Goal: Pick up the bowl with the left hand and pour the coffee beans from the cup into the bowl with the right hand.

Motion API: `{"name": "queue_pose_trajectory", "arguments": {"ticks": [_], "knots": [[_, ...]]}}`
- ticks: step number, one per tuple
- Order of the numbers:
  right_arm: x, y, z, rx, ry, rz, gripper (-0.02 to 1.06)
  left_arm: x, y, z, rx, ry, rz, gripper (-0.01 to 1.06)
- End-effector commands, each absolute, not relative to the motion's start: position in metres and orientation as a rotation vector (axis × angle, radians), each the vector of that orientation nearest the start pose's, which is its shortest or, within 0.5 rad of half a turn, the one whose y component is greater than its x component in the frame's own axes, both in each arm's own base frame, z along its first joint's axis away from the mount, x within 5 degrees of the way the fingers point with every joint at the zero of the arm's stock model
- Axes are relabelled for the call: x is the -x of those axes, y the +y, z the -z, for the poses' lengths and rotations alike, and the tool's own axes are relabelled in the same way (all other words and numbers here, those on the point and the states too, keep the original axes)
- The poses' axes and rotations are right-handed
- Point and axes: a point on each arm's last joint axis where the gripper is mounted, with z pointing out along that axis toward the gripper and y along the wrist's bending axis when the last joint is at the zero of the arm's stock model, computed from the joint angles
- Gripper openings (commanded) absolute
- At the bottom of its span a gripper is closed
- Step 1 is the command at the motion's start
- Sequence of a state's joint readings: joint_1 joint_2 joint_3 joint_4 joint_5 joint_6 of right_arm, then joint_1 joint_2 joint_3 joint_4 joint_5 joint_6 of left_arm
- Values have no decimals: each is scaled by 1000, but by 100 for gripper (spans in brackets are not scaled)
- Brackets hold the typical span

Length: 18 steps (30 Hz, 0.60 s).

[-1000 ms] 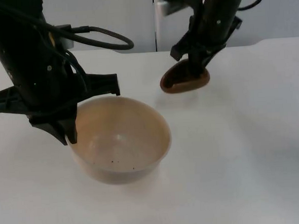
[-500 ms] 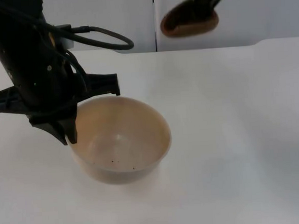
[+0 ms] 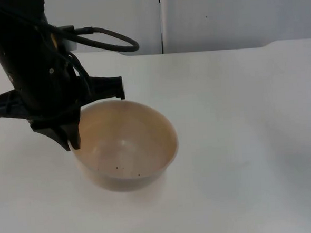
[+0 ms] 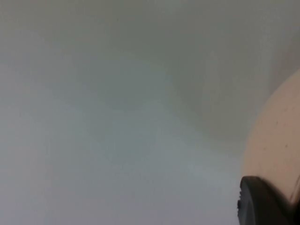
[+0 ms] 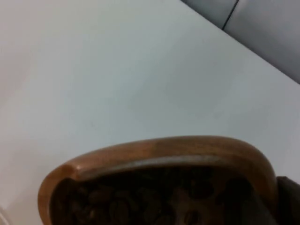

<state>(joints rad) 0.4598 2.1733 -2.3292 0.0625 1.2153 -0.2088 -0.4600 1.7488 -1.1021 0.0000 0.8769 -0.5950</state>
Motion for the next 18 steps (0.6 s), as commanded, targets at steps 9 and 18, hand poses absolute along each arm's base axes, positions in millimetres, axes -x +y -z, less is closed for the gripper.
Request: {"name": "queue_pose_trajectory", "arguments": {"ticks": [9,18], "knots": [[-385,219,-316,926,2573,-166,0,-291,-147,-190,216,2997,138,5],[-345,237,-281,1055,2672,-154,0,-291,-147,-190,218,2998,141,5]]}}
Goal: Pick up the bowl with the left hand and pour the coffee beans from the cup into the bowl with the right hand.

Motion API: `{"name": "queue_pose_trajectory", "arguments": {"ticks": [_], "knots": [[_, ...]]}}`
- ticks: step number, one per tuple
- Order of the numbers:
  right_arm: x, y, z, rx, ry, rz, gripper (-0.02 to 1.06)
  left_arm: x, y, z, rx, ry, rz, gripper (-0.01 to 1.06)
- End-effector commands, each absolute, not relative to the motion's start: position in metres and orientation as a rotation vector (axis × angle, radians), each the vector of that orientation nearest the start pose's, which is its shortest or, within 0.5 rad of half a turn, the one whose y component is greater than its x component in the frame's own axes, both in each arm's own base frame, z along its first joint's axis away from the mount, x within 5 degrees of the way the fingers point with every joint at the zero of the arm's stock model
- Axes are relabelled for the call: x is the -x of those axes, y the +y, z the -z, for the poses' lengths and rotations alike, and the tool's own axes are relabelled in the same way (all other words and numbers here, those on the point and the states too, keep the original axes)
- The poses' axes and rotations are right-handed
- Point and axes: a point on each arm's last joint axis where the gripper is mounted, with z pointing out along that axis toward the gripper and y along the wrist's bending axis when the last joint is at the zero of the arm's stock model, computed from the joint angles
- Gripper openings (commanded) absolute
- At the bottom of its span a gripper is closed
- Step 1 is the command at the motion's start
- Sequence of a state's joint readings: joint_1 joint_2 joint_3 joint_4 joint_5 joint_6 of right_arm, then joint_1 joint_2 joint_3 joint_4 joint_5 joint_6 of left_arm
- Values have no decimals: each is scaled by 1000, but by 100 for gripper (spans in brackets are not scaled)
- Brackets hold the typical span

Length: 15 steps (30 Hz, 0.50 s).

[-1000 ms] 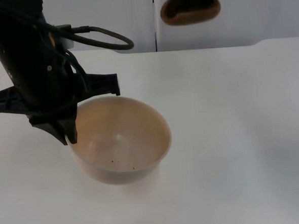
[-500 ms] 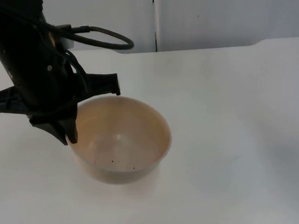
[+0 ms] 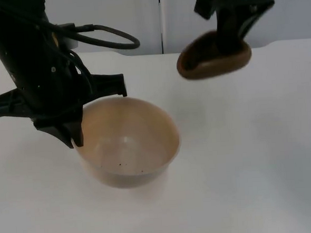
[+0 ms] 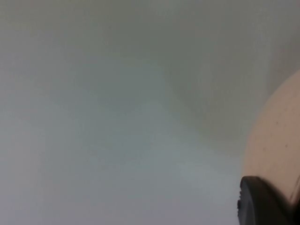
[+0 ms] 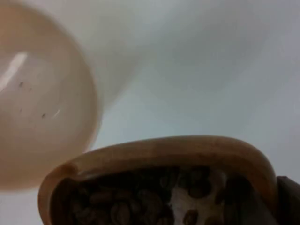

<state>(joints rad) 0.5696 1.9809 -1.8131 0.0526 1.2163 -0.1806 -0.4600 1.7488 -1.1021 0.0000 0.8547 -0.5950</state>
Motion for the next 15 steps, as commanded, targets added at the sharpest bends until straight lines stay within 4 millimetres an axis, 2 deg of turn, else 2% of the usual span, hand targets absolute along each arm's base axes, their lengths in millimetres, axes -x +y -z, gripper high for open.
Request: {"name": "queue_pose_trajectory", "arguments": {"ticks": [1,8,15], "knots": [[-343,238,-280,1060,2671,-154,0,-291,-147,-190,218,2998,141,5],[-339,245,-277,1039,2664,-146,0,-291,-147,-190,218,2998,141,5],[-328,259,-279,1079,2595,68,0,-291,-147,-190,222,2995,146,5]]}}
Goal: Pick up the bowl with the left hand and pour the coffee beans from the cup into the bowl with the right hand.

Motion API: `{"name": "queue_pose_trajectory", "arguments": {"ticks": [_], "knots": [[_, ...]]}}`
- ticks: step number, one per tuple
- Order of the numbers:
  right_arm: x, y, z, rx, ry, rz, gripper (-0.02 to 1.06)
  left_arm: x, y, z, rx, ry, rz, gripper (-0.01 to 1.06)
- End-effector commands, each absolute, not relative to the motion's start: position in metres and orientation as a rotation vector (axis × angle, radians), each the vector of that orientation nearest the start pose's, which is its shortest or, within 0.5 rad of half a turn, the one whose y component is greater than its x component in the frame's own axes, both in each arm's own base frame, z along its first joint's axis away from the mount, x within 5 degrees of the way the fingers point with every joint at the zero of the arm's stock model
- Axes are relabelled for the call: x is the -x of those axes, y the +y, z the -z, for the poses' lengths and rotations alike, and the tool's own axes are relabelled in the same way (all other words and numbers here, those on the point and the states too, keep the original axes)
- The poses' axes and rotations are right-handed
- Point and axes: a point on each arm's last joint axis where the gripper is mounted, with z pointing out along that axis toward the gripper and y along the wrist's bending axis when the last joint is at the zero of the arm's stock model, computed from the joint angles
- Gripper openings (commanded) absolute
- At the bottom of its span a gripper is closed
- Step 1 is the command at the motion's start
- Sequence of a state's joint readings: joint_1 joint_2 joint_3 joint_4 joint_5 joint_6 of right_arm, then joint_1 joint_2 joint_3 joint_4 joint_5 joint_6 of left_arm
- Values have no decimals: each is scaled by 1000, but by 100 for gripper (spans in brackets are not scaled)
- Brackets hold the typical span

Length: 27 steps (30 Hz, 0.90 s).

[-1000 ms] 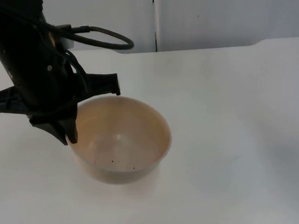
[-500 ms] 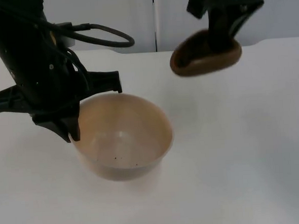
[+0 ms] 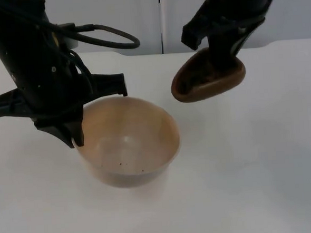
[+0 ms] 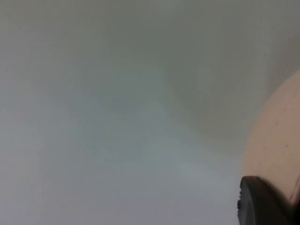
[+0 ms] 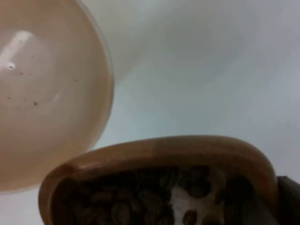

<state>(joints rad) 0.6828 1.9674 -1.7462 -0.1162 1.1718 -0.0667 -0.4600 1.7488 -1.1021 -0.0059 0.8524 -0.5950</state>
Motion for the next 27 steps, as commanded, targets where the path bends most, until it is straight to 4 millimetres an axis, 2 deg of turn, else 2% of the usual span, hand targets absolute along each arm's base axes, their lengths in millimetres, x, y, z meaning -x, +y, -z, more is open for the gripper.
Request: {"name": "queue_pose_trajectory", "arguments": {"ticks": [1,9,16,21,27], "knots": [[-326,263,-280,1086,2577,100,0,-291,-147,-190,226,2995,146,5],[-314,283,-285,1113,2443,261,0,-292,-148,-191,231,2989,159,5],[-311,285,-291,1122,2394,296,0,-292,-148,-191,231,2986,162,5],[-307,285,-308,1110,2314,301,0,-292,-148,-191,233,2984,165,5],[-299,287,-324,1128,2202,399,0,-292,-149,-191,240,2985,174,5]]}}
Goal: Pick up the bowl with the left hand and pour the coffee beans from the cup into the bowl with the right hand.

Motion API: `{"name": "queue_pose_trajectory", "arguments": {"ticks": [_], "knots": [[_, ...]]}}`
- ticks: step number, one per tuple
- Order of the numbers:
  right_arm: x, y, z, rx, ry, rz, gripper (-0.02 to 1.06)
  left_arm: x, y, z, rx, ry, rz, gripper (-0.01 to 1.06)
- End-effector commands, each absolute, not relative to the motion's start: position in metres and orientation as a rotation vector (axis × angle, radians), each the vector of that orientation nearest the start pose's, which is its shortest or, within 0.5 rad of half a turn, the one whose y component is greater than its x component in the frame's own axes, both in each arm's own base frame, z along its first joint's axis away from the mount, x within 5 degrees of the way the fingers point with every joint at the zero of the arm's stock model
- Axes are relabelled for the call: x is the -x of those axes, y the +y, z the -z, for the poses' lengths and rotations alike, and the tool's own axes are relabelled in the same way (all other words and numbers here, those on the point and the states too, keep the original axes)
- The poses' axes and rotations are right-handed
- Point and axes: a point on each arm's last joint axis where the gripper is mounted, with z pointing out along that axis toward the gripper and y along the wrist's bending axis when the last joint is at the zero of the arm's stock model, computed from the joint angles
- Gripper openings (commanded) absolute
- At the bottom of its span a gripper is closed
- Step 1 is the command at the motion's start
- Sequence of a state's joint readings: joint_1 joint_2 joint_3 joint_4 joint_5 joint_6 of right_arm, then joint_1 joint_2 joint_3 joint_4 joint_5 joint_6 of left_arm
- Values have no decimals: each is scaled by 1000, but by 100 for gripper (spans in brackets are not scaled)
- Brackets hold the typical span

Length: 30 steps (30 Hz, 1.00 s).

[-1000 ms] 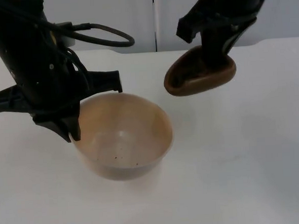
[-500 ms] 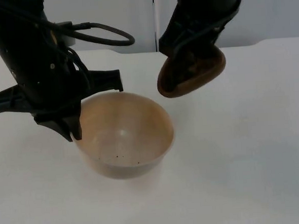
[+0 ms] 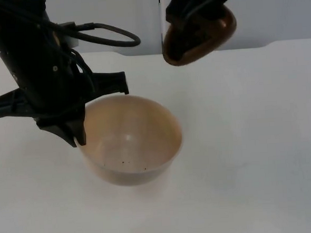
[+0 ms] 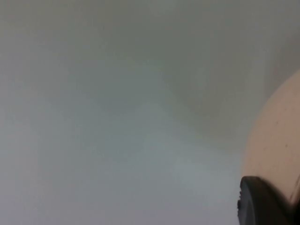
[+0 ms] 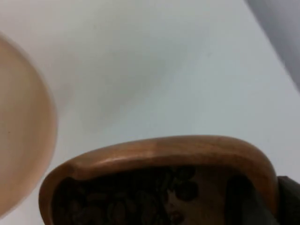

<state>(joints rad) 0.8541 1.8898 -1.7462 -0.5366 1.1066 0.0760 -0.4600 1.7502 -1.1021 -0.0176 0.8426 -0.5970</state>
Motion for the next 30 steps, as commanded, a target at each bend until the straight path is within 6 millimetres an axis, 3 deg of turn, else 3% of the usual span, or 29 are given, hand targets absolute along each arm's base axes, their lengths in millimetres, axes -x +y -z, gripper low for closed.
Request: {"name": "queue_pose_trajectory", "arguments": {"ticks": [1,16,30], "knots": [[-299,287,-324,1128,2202,399,0,-292,-149,-191,240,2985,174,5],[-267,321,-343,1269,1848,663,0,-292,-149,-191,246,2985,183,5],[-257,330,-351,1280,1721,757,0,-292,-150,-191,248,2985,186,5]]}}
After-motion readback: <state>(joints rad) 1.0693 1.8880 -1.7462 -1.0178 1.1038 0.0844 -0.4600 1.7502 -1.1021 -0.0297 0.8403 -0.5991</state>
